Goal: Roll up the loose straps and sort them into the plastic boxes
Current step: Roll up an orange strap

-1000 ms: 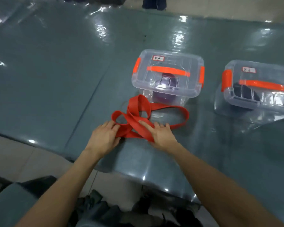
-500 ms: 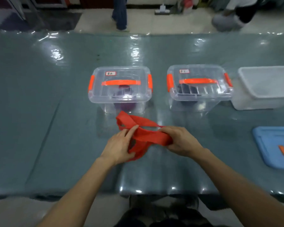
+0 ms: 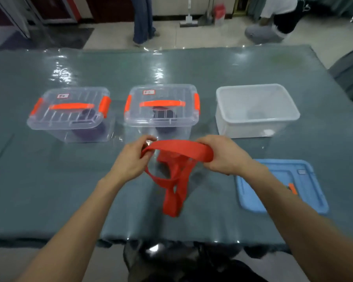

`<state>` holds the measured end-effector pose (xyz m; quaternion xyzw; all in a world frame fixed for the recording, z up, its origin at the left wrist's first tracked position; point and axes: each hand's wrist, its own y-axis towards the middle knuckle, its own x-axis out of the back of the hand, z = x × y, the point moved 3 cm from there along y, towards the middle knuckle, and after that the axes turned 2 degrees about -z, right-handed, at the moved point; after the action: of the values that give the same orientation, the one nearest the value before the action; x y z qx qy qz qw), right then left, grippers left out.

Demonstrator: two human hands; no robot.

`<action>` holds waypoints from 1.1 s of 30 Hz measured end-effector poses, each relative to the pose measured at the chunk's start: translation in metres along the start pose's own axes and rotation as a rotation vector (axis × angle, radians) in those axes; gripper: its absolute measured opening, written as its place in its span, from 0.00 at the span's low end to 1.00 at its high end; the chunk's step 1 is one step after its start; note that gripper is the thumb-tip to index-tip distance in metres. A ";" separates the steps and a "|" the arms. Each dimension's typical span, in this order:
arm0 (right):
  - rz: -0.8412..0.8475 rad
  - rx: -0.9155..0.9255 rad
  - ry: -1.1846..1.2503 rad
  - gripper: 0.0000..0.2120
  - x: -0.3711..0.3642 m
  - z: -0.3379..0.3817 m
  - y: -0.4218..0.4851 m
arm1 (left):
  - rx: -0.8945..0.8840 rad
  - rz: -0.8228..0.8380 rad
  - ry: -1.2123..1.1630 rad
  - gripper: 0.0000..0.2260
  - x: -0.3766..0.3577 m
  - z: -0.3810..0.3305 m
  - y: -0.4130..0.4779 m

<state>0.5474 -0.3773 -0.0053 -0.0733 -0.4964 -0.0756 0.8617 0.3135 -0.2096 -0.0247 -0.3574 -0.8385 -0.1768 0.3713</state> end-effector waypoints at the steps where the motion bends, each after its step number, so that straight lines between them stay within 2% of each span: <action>1: 0.015 -0.002 -0.012 0.28 0.007 -0.012 -0.004 | -0.005 -0.044 -0.007 0.08 -0.001 -0.017 0.005; 3: 0.050 0.007 -0.032 0.32 0.020 -0.033 -0.009 | 0.030 -0.126 -0.036 0.06 -0.001 -0.044 0.015; 6: -0.012 0.015 0.007 0.16 0.037 -0.064 -0.011 | 0.160 -0.179 -0.148 0.05 -0.005 -0.069 0.024; 8: -0.082 -0.016 0.107 0.11 0.052 -0.079 -0.012 | 0.175 -0.215 -0.134 0.06 -0.007 -0.079 0.033; 11: -0.170 -0.064 0.272 0.13 0.079 -0.091 -0.011 | 0.139 -0.291 -0.196 0.08 0.003 -0.100 0.051; 14: -0.337 -0.107 0.506 0.16 0.117 -0.091 -0.004 | 0.054 -0.378 -0.273 0.10 0.023 -0.128 0.073; 16: -0.419 -0.090 0.560 0.16 0.147 -0.084 0.003 | -0.027 -0.348 -0.222 0.14 0.030 -0.151 0.083; 18: -0.445 -0.072 0.605 0.18 0.175 -0.075 0.007 | -0.078 -0.223 -0.211 0.15 0.031 -0.172 0.090; 20: -0.486 -0.035 0.708 0.19 0.194 -0.068 0.006 | -0.094 -0.135 -0.325 0.17 0.034 -0.186 0.097; 22: -0.542 -0.020 0.743 0.17 0.200 -0.072 0.002 | -0.099 -0.120 -0.456 0.17 0.035 -0.187 0.104; 24: -0.475 -0.076 0.562 0.18 0.190 -0.084 -0.003 | -0.051 -0.016 -0.423 0.13 0.019 -0.172 0.107; 25: -0.400 -0.116 0.477 0.21 0.178 -0.093 -0.005 | -0.007 0.089 -0.356 0.13 0.004 -0.159 0.105; 27: -0.279 -0.188 0.433 0.24 0.150 -0.113 -0.011 | 0.084 0.310 -0.197 0.14 -0.032 -0.125 0.093; 28: -0.266 -0.210 0.395 0.22 0.136 -0.124 -0.014 | 0.108 0.367 -0.133 0.14 -0.047 -0.108 0.087; 30: -0.232 -0.258 0.245 0.16 0.105 -0.148 -0.020 | 0.130 0.352 -0.035 0.13 -0.069 -0.077 0.076; 33: -0.027 -0.339 0.115 0.09 0.053 -0.178 -0.032 | 0.204 0.182 0.089 0.14 -0.090 -0.036 0.062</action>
<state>0.7177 -0.4476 -0.0461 -0.2064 -0.4275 -0.1741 0.8627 0.4191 -0.2297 -0.0666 -0.3840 -0.7990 -0.0719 0.4572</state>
